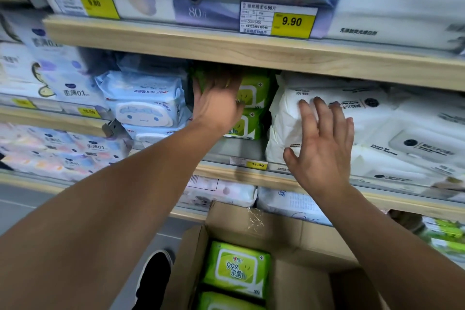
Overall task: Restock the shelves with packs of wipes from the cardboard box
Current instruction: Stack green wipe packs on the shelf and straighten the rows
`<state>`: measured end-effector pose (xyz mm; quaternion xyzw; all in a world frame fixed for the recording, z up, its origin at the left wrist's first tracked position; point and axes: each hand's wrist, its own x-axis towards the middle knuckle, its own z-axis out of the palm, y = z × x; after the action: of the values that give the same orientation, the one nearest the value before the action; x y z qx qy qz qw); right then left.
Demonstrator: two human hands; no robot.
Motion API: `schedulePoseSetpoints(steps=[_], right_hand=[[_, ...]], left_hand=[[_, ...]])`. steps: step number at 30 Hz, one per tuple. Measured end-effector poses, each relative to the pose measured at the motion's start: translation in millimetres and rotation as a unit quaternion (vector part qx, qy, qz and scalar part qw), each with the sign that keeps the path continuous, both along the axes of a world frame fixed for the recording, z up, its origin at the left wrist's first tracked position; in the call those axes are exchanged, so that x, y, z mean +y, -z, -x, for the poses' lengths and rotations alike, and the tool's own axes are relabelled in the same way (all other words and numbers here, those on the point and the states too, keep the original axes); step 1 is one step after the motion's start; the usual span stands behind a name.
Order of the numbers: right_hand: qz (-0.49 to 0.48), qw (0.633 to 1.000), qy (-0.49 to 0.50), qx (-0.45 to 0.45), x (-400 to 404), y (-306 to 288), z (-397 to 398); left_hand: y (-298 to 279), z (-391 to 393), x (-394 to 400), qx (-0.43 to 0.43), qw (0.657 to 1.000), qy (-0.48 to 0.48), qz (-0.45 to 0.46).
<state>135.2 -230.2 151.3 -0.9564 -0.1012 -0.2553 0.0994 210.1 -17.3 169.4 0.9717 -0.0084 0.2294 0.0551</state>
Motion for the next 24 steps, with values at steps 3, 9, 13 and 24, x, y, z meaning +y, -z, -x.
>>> schedulePoseSetpoints(steps=[3, 9, 13, 24], right_hand=[[-0.011, 1.000, -0.026, 0.010, 5.3, -3.2, 17.8], [-0.029, 0.997, -0.065, 0.043, 5.5, 24.7, 87.2], [-0.018, 0.993, -0.068, 0.097, -4.4, 57.4, 130.6], [0.024, 0.944, -0.100, 0.312, -20.4, 151.5, 222.4]], left_hand=[[1.6, 39.5, 1.8, -0.001, 0.999, 0.035, 0.016], [35.6, 129.6, -8.4, 0.071, 0.994, 0.079, 0.011], [64.7, 185.2, -17.0, 0.122, 0.988, 0.089, 0.032], [164.8, 290.1, -29.0, 0.298, 0.949, 0.082, 0.062]])
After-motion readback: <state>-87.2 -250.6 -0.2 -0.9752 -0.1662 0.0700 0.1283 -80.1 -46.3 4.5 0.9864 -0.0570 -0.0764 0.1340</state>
